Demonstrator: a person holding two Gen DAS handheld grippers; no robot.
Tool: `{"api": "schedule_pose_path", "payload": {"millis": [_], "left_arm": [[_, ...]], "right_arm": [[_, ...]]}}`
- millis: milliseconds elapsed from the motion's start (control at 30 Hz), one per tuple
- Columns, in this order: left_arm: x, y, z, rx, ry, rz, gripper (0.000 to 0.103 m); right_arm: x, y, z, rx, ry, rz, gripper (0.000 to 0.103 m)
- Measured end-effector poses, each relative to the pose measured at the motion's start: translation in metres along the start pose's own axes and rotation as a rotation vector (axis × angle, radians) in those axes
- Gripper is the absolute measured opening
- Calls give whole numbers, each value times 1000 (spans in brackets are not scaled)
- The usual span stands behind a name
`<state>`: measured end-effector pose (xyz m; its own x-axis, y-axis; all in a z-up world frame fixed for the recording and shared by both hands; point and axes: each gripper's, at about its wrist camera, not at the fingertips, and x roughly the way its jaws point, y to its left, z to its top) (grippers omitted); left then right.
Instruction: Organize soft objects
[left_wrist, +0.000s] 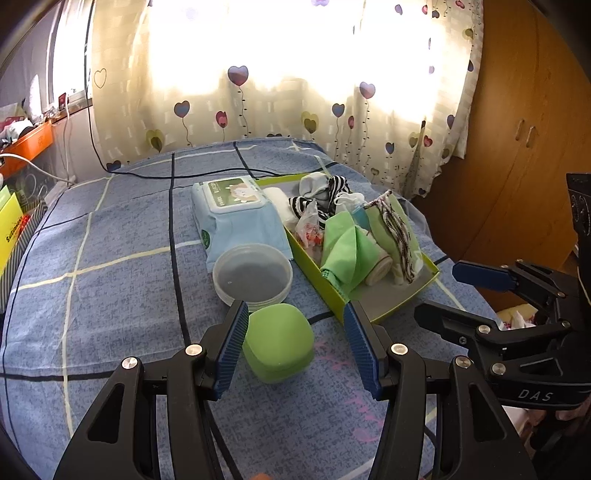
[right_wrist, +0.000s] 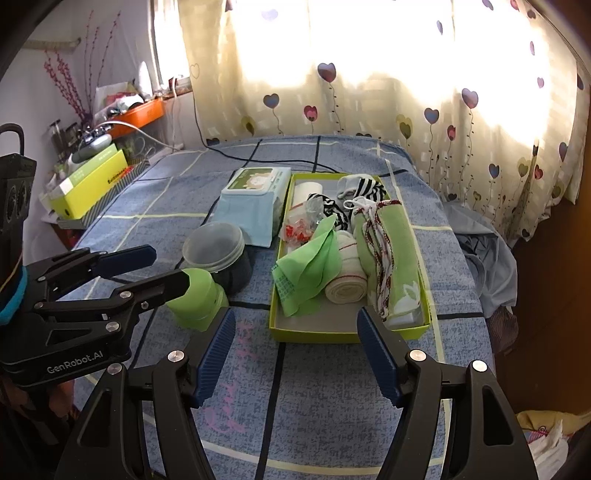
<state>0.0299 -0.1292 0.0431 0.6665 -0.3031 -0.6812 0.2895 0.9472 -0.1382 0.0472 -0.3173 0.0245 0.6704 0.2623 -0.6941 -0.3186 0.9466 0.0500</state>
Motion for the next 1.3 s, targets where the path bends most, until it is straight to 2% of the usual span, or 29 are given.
{"api": "schedule_pose_path", "payload": {"millis": [833,1300], "left_arm": [[11,-13,0,24,-2,43,55],[12,-12,-1,14,10,35,55]], "right_arm": [[9,-15,-4,14,8,5,73],[13,-12,-5,4,6,12,73]]}}
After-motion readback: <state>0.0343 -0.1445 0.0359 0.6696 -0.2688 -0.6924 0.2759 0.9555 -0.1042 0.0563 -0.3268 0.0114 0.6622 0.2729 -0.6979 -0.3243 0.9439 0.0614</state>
